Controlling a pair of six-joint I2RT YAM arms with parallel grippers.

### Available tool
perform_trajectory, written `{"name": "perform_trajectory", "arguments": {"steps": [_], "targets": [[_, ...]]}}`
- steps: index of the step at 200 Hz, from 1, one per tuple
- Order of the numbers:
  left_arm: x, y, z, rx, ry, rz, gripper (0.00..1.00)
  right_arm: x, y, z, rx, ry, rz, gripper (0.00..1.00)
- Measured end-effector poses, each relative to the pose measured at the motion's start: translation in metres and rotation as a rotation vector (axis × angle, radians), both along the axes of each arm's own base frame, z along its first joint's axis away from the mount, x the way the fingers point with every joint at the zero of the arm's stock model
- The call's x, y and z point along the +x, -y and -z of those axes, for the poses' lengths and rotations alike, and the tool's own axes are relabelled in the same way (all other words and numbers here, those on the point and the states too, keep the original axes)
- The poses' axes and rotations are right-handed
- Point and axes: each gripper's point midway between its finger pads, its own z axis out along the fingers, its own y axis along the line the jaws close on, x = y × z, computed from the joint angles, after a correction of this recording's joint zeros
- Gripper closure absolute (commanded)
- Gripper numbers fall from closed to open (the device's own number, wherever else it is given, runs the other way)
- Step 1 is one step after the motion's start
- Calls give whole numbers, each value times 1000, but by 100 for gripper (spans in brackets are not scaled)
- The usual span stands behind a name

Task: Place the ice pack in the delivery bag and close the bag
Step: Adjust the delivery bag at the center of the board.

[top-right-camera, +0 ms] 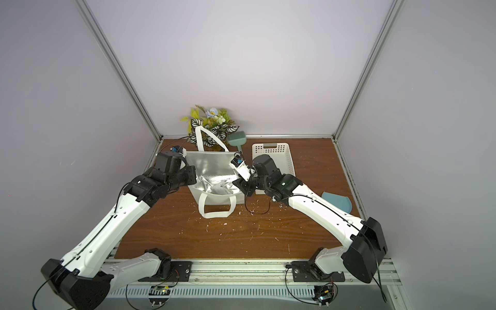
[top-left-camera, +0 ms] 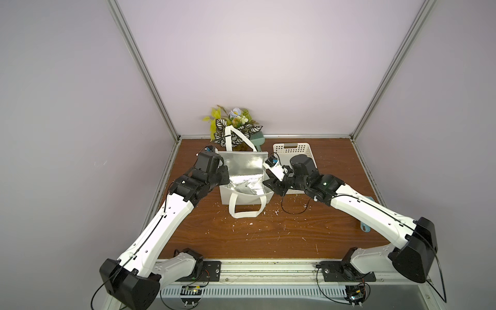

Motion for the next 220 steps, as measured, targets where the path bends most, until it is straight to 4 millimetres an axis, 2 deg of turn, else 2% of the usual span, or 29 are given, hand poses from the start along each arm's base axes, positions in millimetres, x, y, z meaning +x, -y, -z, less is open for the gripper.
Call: {"name": "perform_trajectory", "arguments": {"steps": [16, 40, 74, 119, 146, 156, 165, 182, 199, 208, 220], "targets": [[-3, 2, 2, -26, -8, -4, 100, 19, 0, -6, 10, 4, 47, 91], [-8, 4, 2, -79, -16, -18, 100, 41, 3, -10, 11, 13, 94, 100], [-16, 11, 1, -180, -31, -34, 100, 67, 6, -17, 13, 14, 130, 100], [-28, 47, -1, -277, -42, 25, 97, 111, 22, -20, -19, -12, 165, 100], [-27, 53, -1, -308, -42, 24, 94, 117, 34, -17, -39, -27, 170, 100], [-25, 54, -2, -315, -38, 26, 89, 117, 37, -16, -46, -31, 168, 100], [-25, 56, -3, -320, -35, 31, 78, 117, 41, -16, -50, -33, 168, 100], [-24, 58, -3, -308, -27, 55, 64, 119, 45, -16, -46, -35, 165, 100], [-24, 57, -3, -282, -20, 74, 57, 121, 48, -17, -43, -36, 167, 100], [-25, 53, -3, -253, -16, 85, 55, 121, 50, -17, -43, -36, 170, 93], [-26, 46, -5, -217, -11, 104, 53, 121, 50, -17, -45, -34, 169, 70]]}}
